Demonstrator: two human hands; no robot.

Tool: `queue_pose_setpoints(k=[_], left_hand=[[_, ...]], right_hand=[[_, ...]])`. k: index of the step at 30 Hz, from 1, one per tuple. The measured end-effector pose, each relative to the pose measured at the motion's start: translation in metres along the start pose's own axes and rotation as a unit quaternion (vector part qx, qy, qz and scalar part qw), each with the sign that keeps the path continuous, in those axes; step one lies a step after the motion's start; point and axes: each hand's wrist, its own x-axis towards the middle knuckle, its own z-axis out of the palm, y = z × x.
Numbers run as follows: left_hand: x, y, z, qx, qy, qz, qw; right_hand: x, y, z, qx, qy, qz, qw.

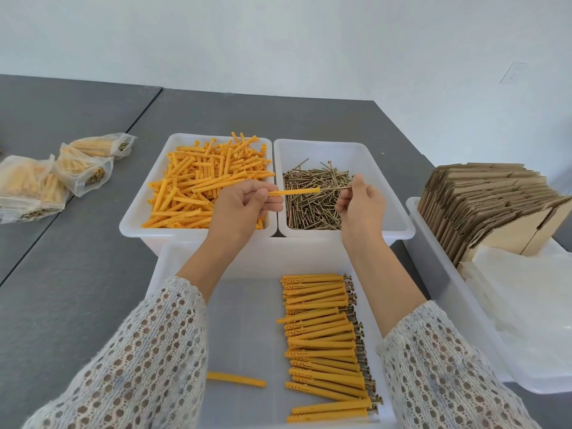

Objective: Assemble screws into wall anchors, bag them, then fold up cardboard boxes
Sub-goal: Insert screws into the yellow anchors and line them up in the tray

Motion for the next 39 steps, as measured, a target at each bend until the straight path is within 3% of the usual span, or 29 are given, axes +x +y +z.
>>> queue_pose_setpoints(k=[9, 12, 14, 16, 19, 21, 24, 26, 29, 35, 39], left_hand=[[-0.002, 0.000, 0.001, 0.067, -0.085, 0.026, 0.994], [-0.007, 0.003, 0.005, 0.077, -0.109, 0.038, 0.990], [-0.009, 0.009, 0.007, 0.053, -0.138, 0.039, 0.988], [-0.011, 0.016, 0.007, 0.042, -0.225, 0.017, 0.973], [-0.023, 0.020, 0.014, 0.076, -0.398, -0.055, 0.913], [-0.035, 0.017, 0.025, 0.136, -0.445, -0.072, 0.882], [-0.046, 0.009, 0.039, 0.291, -0.426, 0.010, 0.856], [-0.051, 0.006, 0.045, 0.404, -0.402, 0.074, 0.818], [-0.058, 0.002, 0.051, 0.463, -0.400, 0.115, 0.783], [-0.070, 0.001, 0.063, 0.480, -0.396, 0.138, 0.771], [-0.063, 0.012, 0.056, 0.544, -0.330, 0.057, 0.769]], right_hand=[[-0.021, 0.003, 0.015, -0.099, -0.205, -0.111, 0.967], [-0.022, 0.000, 0.017, -0.097, -0.266, -0.105, 0.953], [-0.018, -0.003, 0.016, -0.060, -0.272, -0.039, 0.960], [-0.010, -0.004, 0.012, -0.007, -0.254, 0.017, 0.967], [0.000, -0.004, 0.001, 0.071, -0.178, 0.053, 0.980], [0.005, -0.004, -0.003, 0.125, -0.138, 0.079, 0.979], [0.009, -0.006, -0.006, 0.164, -0.112, 0.107, 0.974], [0.009, -0.006, -0.006, 0.159, -0.109, 0.108, 0.975], [0.009, -0.005, -0.005, 0.136, -0.114, 0.107, 0.978], [0.009, -0.004, -0.004, 0.121, -0.123, 0.108, 0.979], [0.009, -0.003, -0.003, 0.120, -0.123, 0.105, 0.980]])
